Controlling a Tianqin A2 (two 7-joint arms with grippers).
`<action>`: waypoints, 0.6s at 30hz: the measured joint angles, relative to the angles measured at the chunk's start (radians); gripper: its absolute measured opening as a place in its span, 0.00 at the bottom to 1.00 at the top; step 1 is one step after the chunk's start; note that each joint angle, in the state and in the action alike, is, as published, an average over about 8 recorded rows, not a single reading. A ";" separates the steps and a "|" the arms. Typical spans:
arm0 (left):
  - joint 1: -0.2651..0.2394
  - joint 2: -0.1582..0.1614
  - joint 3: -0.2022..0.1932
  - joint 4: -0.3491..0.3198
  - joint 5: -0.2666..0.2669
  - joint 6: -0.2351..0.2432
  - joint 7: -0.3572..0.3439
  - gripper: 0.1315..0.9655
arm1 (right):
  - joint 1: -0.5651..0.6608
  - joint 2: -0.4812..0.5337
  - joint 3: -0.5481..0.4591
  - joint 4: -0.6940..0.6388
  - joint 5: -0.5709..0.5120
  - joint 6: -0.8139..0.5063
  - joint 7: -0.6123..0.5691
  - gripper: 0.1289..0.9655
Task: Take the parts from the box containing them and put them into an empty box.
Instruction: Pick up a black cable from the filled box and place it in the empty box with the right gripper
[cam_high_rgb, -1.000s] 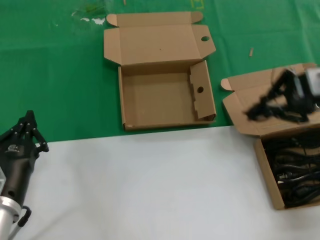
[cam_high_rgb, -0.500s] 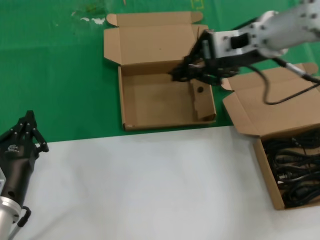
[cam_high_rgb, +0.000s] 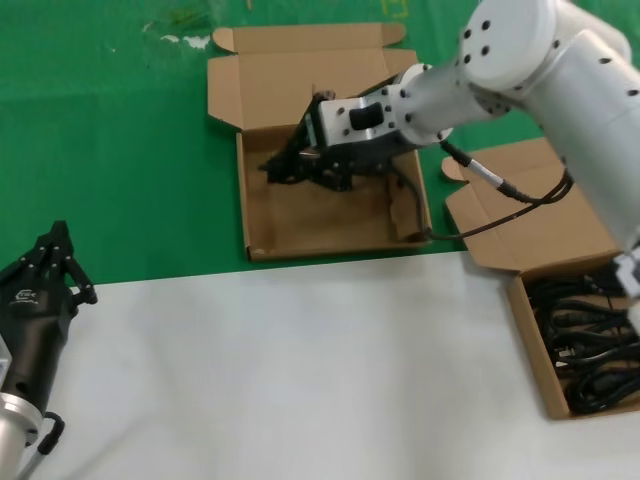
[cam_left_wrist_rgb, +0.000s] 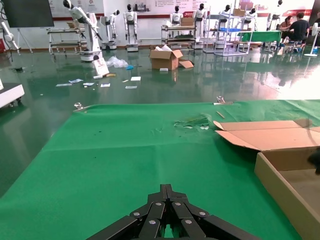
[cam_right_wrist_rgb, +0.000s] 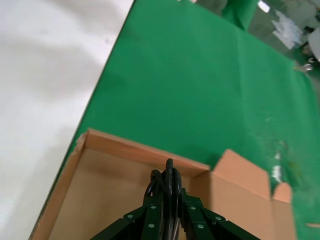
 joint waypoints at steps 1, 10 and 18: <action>0.000 0.000 0.000 0.000 0.000 0.000 0.000 0.01 | 0.004 -0.012 0.001 -0.029 0.004 0.009 -0.020 0.08; 0.000 0.000 0.000 0.000 0.000 0.000 0.000 0.01 | 0.025 -0.068 0.015 -0.165 0.042 0.052 -0.131 0.10; 0.000 0.000 0.000 0.000 0.000 0.000 0.000 0.01 | -0.028 0.009 0.023 0.006 0.056 0.020 -0.065 0.20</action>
